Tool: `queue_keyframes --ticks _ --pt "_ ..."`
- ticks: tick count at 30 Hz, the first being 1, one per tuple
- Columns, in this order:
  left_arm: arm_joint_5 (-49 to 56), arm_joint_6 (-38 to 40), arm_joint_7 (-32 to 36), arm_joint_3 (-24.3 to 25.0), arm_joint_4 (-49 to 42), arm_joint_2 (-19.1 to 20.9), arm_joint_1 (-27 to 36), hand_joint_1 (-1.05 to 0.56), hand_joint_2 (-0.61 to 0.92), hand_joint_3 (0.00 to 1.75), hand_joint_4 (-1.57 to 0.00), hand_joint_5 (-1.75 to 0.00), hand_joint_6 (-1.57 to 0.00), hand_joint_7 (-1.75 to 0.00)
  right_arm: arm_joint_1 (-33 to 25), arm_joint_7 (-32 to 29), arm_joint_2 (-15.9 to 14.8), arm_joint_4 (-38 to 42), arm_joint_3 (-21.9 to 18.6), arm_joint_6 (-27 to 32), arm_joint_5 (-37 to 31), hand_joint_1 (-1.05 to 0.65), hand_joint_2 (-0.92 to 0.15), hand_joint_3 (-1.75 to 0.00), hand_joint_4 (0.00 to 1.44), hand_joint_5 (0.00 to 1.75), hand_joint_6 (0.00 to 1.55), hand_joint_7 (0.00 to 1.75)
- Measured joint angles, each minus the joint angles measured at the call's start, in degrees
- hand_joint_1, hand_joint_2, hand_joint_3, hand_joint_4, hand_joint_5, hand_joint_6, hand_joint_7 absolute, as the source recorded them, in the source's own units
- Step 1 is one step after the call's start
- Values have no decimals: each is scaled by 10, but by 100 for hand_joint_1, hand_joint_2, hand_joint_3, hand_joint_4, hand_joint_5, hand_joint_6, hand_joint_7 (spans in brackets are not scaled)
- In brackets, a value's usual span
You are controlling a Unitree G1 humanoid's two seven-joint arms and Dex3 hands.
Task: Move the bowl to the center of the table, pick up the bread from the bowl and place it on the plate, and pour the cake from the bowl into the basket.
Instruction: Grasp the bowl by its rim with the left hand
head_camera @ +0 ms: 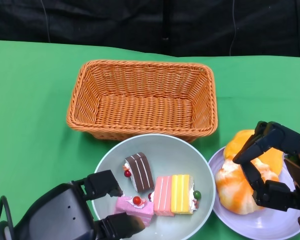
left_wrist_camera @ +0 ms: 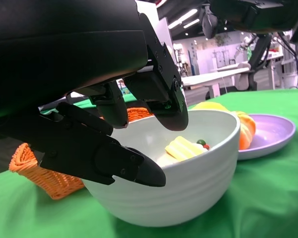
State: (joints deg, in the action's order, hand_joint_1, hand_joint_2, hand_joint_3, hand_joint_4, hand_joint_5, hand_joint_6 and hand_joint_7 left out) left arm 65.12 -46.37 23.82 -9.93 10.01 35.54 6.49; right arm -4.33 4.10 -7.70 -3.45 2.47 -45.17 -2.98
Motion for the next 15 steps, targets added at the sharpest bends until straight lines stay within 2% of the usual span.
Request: queue_keyframes --ticks 6,15 --pt "2 17 2 -15 1 4 0 -49 83 0 -45 -101 -75 -35 -2 1 1 0 -1 0 0 -15 -63 -83 69 149 66 124" --pt "-5 76 -98 -27 40 6 23 -46 78 0 -44 -100 -71 -28 -8 4 2 -3 -2 6 2 -12 -62 -85 69 149 68 123"
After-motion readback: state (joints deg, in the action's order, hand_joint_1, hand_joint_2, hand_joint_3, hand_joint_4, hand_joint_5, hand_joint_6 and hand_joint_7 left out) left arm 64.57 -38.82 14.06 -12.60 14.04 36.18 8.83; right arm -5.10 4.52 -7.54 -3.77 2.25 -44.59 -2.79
